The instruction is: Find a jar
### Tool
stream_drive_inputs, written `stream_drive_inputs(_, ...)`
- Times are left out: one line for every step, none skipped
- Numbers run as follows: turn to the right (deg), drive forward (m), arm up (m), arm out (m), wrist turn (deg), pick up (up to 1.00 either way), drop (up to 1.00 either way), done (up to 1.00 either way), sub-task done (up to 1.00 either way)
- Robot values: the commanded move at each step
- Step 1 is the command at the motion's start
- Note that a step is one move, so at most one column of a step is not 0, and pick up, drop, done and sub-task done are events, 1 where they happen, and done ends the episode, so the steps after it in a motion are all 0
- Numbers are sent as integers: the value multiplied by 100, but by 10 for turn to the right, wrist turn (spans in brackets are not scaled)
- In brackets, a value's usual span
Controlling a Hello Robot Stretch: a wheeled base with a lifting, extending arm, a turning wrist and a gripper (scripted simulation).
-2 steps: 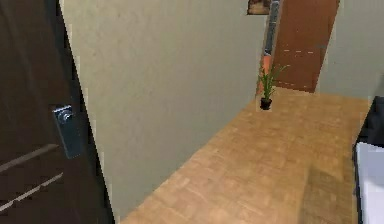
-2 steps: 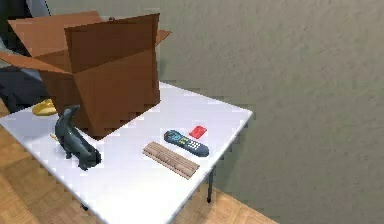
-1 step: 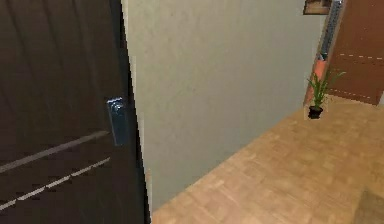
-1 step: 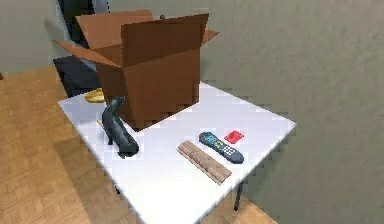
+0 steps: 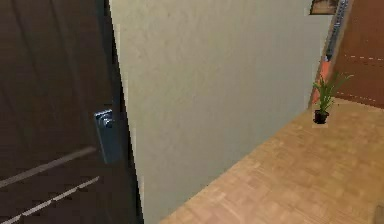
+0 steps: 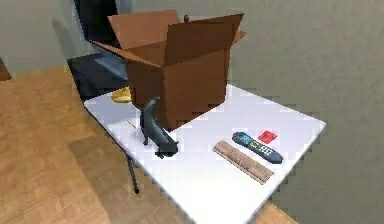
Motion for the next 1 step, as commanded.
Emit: stream_drive_inputs(300, 0, 0, 0, 0, 0, 0, 0, 0)
